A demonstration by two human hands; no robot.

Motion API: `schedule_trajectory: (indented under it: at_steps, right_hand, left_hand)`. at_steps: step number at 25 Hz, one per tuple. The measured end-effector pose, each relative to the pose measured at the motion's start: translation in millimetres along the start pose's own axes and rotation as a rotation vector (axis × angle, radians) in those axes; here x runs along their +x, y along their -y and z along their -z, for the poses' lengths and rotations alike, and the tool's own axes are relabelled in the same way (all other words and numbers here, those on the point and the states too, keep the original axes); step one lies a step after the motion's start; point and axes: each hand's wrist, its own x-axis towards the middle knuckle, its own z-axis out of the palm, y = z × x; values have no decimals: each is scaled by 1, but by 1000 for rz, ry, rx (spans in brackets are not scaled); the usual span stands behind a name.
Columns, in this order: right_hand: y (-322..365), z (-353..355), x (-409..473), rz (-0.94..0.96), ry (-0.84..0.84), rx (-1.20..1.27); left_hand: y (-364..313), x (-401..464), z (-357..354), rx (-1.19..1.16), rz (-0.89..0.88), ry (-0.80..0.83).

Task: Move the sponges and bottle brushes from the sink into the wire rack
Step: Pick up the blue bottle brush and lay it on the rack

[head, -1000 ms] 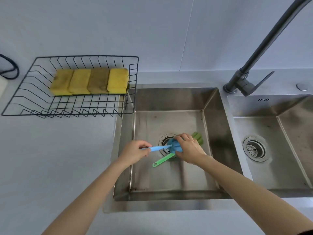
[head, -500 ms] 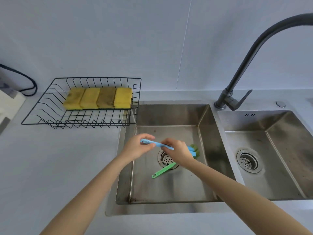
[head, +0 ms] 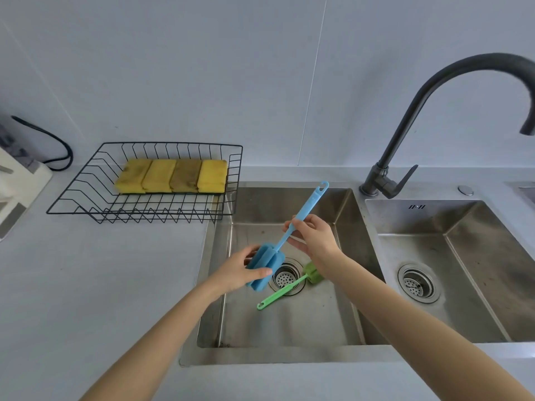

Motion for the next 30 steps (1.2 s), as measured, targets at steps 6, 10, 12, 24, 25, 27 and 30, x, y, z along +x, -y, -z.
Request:
schedule_trajectory:
  at_steps: [6,10,12,24,25,27,30]
  right_hand:
    - [13,5,2,0,5,68]
    - [24,10,7,34,-25,77]
    - [28,11,11,52,-43,88]
    - [79,-13,40,156,-41,9]
    - [83,-17,44,165,-41,-11]
    - [89,-25,53,172,-37,-23]
    - [90,-39,69,136,-42,-9]
  left_hand:
    - [1,-7,21,88,-85,-158]
    - [2,-9,44,159,-125,-217]
    - [1,-11,53,184,-146,-232]
    - [-25,9,120,374,-228,-443]
    - [-27,13,127,411,-228,-492]
    - [-31,23,139,525,-197,-565]
    - [-29,44,154,593,-115,-558]
